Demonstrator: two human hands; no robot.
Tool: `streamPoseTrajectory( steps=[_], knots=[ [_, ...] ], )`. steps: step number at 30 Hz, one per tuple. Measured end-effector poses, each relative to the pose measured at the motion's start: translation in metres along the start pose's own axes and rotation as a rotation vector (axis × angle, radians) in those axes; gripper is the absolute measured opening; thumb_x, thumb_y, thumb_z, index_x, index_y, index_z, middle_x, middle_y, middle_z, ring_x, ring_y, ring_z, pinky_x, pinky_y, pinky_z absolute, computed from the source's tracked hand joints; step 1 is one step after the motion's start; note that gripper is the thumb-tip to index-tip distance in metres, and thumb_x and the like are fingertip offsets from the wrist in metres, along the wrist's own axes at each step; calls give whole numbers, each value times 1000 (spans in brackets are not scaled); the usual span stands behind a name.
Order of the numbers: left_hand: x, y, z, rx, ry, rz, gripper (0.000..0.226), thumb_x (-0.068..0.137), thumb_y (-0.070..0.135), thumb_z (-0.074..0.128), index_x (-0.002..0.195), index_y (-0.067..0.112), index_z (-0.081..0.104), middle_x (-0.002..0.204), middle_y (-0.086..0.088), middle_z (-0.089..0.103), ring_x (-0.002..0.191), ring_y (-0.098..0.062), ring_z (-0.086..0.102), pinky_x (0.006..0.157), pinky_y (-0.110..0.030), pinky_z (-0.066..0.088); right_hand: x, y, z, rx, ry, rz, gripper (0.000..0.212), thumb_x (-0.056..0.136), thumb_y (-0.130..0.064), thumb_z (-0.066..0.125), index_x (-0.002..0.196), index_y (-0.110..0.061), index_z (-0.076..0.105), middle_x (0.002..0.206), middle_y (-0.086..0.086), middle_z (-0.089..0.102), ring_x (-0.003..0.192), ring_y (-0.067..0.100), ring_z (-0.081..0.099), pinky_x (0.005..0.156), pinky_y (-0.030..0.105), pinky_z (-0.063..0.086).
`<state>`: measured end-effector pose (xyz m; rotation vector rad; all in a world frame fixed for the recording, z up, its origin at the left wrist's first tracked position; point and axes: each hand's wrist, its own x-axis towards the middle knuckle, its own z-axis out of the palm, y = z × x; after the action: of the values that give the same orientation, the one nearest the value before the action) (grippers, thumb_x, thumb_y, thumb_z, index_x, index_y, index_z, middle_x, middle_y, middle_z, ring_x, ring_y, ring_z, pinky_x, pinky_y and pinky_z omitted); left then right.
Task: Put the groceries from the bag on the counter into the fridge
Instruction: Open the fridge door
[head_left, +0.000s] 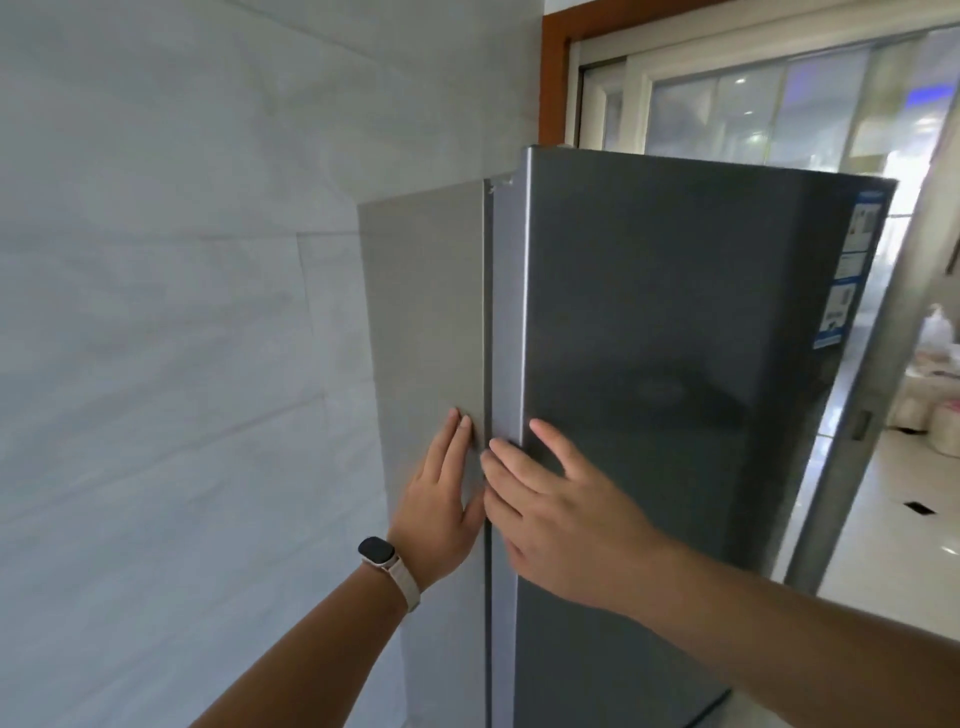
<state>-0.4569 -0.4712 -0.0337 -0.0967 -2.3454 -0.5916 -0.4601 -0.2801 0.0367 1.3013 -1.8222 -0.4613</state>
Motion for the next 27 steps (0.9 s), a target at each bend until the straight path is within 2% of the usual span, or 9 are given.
streamPoseTrajectory(
  steps=[4,7,9,13,17,20,27],
  knots=[
    [8,-19,12,-54,44,117,70,98,60,27,152,39,-11,163,13,-8,150,-10,5,119,-35,23,7,-2,4,-49,18,29,33,95,-31,44,110,-12,66,124,14,62,126,29,50,118,56,2],
    [10,-22,22,-148,97,172,66,99,59,24,152,43,-12,162,18,-13,152,-19,7,119,-46,26,7,-5,4,-71,65,28,27,96,-25,40,104,-12,62,114,12,62,118,30,52,117,58,12],
    [11,-24,26,-184,128,205,66,100,57,25,154,39,-8,164,14,-8,151,-28,13,116,-53,29,8,-6,3,-87,83,32,24,95,-23,43,101,-12,63,107,10,62,113,29,55,115,59,18],
    [14,-27,27,-206,139,241,67,101,57,26,156,34,-4,162,-2,8,148,-35,19,115,-55,30,10,-8,0,-110,91,57,20,93,-21,46,97,-12,64,101,8,61,107,26,56,113,59,26],
    [16,-34,25,-186,105,264,69,100,54,30,156,24,5,162,-11,12,147,-36,21,114,-51,31,10,-11,-2,-119,34,66,22,94,-21,45,99,-11,65,101,9,60,108,26,54,113,59,24],
    [17,-35,26,-187,99,268,66,101,51,33,154,17,15,160,-16,15,145,-40,24,110,-58,36,9,-12,-5,-143,-20,77,24,96,-21,42,100,-10,63,102,10,60,110,27,53,114,60,22],
    [18,-36,27,-184,109,285,66,98,46,41,153,17,19,159,-17,17,144,-43,22,106,-62,39,7,-19,-12,-172,-3,107,19,96,-21,40,97,-11,57,99,9,61,108,26,57,112,60,25]
  ],
)
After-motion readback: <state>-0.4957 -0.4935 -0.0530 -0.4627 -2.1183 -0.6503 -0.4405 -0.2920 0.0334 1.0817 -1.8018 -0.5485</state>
